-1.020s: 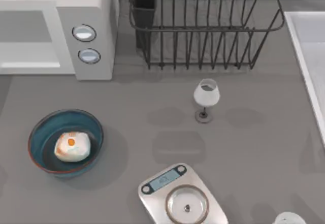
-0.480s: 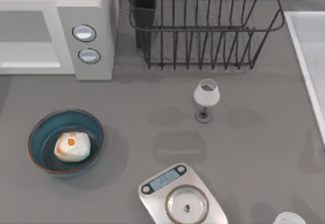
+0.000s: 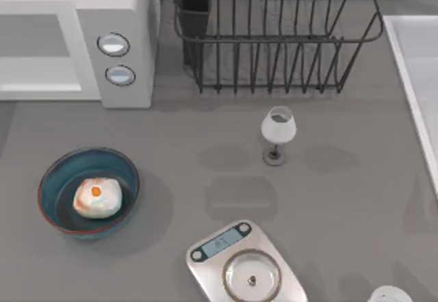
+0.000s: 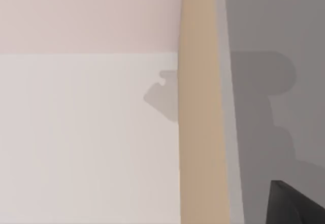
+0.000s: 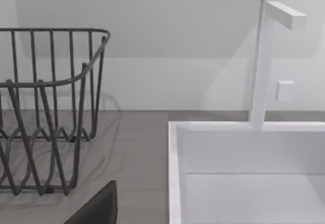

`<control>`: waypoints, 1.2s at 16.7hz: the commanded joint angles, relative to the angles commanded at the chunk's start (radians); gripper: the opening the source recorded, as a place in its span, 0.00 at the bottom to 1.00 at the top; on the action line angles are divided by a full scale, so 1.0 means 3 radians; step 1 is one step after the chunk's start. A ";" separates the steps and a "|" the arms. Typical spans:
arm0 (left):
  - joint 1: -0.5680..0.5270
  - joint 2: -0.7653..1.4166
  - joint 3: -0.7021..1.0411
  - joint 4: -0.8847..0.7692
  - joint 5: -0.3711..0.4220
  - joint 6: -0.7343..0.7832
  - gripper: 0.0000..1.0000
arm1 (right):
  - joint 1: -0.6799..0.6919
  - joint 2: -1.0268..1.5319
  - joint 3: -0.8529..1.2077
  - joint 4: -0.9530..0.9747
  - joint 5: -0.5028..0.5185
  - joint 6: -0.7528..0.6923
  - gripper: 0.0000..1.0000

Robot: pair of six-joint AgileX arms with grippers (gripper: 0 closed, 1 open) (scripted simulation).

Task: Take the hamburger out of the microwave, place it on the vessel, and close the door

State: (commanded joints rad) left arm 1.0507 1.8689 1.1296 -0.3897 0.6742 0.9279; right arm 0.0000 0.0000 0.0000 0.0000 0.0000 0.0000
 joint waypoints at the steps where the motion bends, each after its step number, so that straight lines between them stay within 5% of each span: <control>1: 0.0005 0.0016 -0.0029 0.0032 0.0001 0.0002 0.00 | 0.0000 0.0000 0.0000 0.0000 0.0000 0.0000 1.00; 6: -0.0016 -0.0004 -0.0033 0.0033 0.0008 0.0005 0.00 | 0.0000 0.0000 0.0000 0.0000 0.0000 0.0000 1.00; 11: -0.0411 -0.0469 -0.0405 0.0465 0.0126 0.0021 0.00 | 0.0000 0.0000 0.0000 0.0000 0.0000 0.0000 1.00; 20: -0.0589 -0.1035 -0.1305 0.0643 -0.0286 -0.0641 0.00 | 0.0000 0.0000 0.0000 0.0000 0.0000 0.0000 1.00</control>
State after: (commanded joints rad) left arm 0.8741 1.5584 0.7381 -0.1970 0.5884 0.7355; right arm 0.0000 0.0000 0.0000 0.0000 0.0000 0.0000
